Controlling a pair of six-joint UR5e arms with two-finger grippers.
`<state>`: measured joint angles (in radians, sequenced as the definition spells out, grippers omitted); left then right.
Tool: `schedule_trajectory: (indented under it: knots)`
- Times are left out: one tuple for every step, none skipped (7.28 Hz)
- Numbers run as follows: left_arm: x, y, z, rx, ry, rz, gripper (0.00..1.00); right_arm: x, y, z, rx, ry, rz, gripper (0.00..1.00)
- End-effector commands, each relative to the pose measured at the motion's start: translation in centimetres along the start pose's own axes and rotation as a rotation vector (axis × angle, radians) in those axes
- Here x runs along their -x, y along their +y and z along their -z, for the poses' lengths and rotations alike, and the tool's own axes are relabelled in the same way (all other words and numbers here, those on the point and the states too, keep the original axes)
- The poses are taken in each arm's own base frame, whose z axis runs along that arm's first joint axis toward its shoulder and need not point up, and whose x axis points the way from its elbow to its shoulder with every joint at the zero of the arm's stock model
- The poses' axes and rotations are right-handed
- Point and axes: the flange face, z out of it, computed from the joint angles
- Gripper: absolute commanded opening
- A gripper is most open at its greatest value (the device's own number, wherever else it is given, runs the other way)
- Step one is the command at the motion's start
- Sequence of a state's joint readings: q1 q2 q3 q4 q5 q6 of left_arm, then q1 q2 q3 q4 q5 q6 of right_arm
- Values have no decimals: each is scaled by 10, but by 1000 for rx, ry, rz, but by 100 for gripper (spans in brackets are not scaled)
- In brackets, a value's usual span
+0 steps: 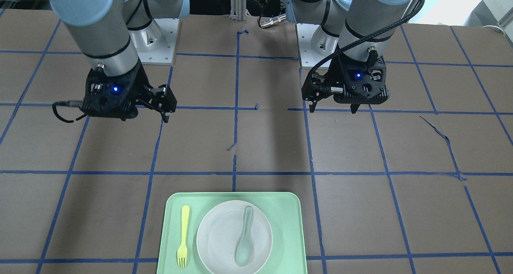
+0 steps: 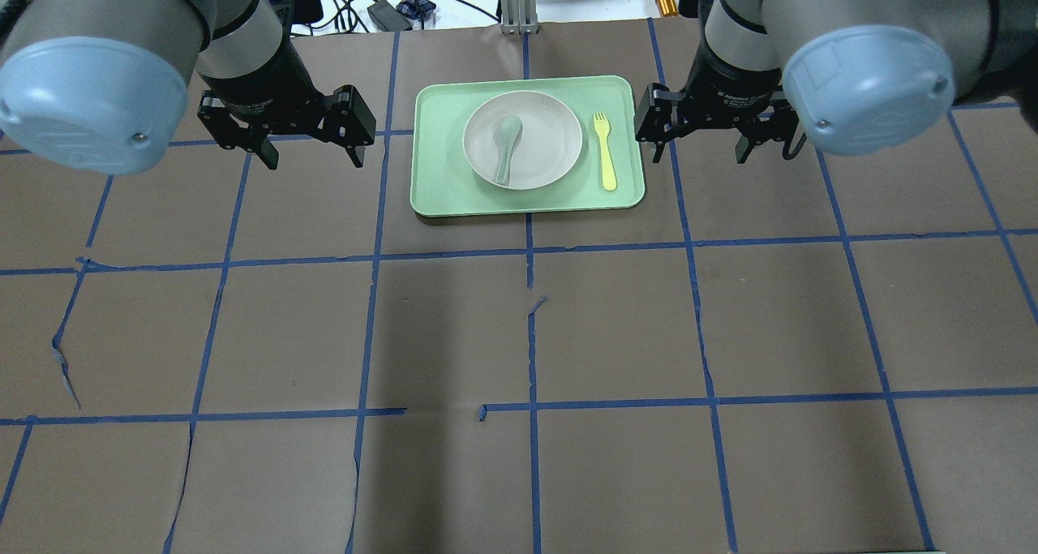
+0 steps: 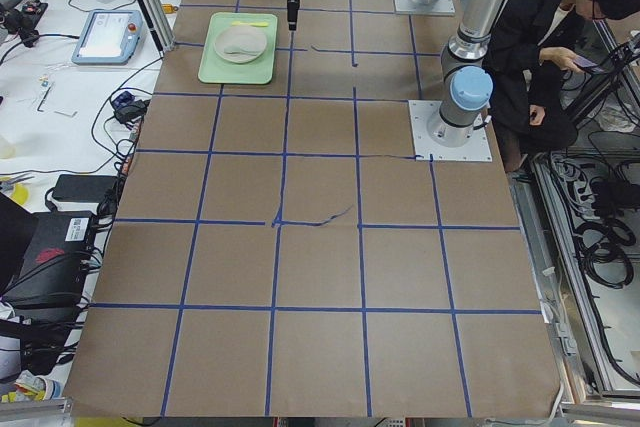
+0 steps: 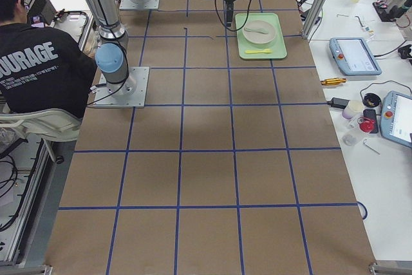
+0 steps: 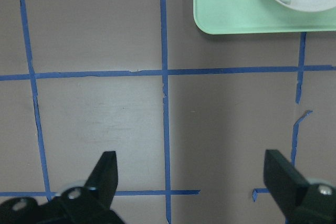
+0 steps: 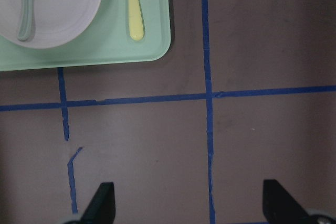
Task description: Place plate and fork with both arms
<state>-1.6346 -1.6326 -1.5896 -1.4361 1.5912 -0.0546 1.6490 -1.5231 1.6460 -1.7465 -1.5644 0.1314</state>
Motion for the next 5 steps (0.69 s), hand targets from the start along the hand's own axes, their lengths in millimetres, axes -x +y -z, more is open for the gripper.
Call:
schedule_trajectory:
  knots:
    - [-1,0,-1,2,0,0,100,-8,32,23,7,18,-4,100]
    - [-1,0,-1,2,0,0,100,-5,32,22,9,15,1,100]
    - [-2,0,-1,2,-1,-2,100,-4,29,23,5,13,-1,100]
    - [-2,1,1,-3,-1,-2,100,-4,27,27,-4,9,-2,100]
    - [-2,0,-1,2,-3,-2,100,-3,22,27,-4,7,-7,100]
